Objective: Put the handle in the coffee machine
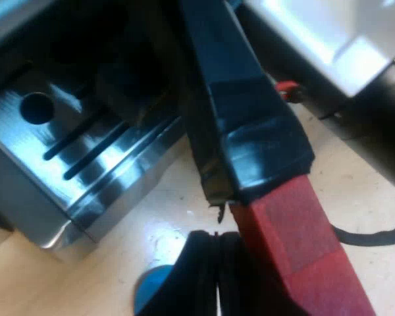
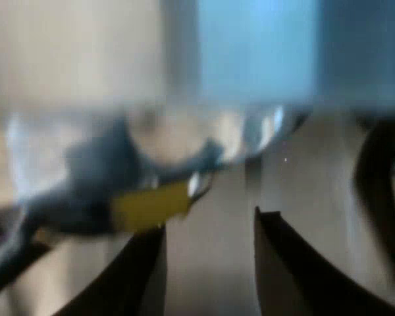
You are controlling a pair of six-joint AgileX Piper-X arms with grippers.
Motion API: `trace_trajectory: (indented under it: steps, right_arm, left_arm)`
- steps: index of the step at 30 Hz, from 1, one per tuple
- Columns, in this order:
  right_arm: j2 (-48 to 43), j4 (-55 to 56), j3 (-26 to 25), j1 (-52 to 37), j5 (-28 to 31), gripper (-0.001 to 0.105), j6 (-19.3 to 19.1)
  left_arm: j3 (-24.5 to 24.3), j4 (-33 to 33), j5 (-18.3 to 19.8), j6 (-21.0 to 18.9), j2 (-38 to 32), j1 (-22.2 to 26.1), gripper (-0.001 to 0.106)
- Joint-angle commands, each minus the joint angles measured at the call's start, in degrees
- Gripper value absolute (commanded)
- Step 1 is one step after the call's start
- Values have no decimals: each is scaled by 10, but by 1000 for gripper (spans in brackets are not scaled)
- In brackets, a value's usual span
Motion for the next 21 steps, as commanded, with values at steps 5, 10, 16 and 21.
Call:
trace_trajectory:
  steps: [5, 10, 16, 21]
  right_arm:
    - [-74, 125, 25, 15, -89, 37, 99]
    - [-120, 144, 83, 15, -112, 37, 113]
    - [-196, 208, 154, 21, -145, 37, 117]
    - [-274, 282, 206, 21, -160, 37, 117]
  left_arm:
    - [-1, -2, 98, -15, -15, -17, 0]
    - [22, -1, 101, -22, -24, -20, 0]
    - [44, -7, 94, -46, -61, -20, 0]
    - [45, -41, 96, -98, -70, -20, 0]
